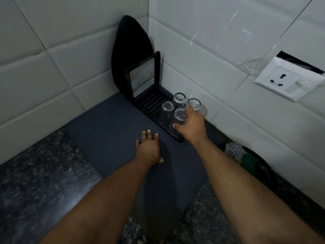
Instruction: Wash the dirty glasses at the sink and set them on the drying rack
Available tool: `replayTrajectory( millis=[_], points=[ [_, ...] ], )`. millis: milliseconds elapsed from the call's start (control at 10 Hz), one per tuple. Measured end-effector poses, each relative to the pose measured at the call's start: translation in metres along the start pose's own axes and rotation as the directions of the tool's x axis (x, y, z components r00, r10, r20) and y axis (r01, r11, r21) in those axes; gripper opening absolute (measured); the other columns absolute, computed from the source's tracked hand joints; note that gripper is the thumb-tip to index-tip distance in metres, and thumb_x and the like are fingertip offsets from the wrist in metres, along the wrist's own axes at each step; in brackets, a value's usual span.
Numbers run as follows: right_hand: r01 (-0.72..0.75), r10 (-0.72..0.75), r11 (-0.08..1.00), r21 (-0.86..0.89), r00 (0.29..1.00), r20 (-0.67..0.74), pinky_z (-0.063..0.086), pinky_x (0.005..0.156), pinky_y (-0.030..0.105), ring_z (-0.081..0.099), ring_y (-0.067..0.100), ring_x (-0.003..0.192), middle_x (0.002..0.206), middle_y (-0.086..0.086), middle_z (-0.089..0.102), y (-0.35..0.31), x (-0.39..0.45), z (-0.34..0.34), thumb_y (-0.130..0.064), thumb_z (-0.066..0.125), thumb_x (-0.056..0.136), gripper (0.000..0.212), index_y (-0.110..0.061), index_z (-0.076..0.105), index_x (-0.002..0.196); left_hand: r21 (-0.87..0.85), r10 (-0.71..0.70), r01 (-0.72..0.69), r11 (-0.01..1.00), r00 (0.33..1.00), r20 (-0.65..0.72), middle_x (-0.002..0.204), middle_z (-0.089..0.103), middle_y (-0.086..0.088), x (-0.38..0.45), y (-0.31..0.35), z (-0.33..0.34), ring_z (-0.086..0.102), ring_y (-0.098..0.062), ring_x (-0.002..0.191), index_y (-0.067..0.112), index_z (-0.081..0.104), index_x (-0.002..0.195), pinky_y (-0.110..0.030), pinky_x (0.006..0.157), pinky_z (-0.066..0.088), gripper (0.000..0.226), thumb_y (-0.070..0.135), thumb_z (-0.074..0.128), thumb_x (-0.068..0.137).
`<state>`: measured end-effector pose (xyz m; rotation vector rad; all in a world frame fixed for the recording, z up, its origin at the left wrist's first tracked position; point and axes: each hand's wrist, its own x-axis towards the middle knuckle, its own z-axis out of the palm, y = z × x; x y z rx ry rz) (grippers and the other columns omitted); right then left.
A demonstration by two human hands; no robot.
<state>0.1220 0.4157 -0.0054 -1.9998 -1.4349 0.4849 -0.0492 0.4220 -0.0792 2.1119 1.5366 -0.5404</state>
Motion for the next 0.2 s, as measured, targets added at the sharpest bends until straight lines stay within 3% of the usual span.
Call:
replayTrajectory(
  millis=[100,200],
  points=[
    [0.020,-0.019,0.998,0.059,1.000,-0.017,0.059,0.087,0.026,0.070,0.011,0.094,0.106,-0.009,0.073,-0.001,-0.014,-0.009,-0.014,0.091,0.067,0.068,-0.019,0.062,0.128,-0.025,0.003,-0.004,1.000,0.999,-0.034,0.171,-0.014,-0.015,-0.008,0.000,0.001,-0.011,-0.036,0.158,0.019,-0.001,0.166,-0.059,0.125,0.016,0.122,0.046,0.083,0.081],
    [0.020,-0.015,0.994,0.103,0.999,-0.051,0.055,0.075,0.012,0.069,0.009,0.074,0.091,-0.012,0.068,0.001,-0.040,-0.020,-0.010,0.089,0.072,0.076,-0.018,0.057,0.141,-0.015,0.022,-0.024,1.000,0.992,-0.122,0.172,0.002,-0.017,-0.023,0.004,0.007,0.004,-0.037,0.158,0.014,0.016,0.164,-0.056,0.122,0.029,0.103,0.044,0.077,0.087]
  ],
)
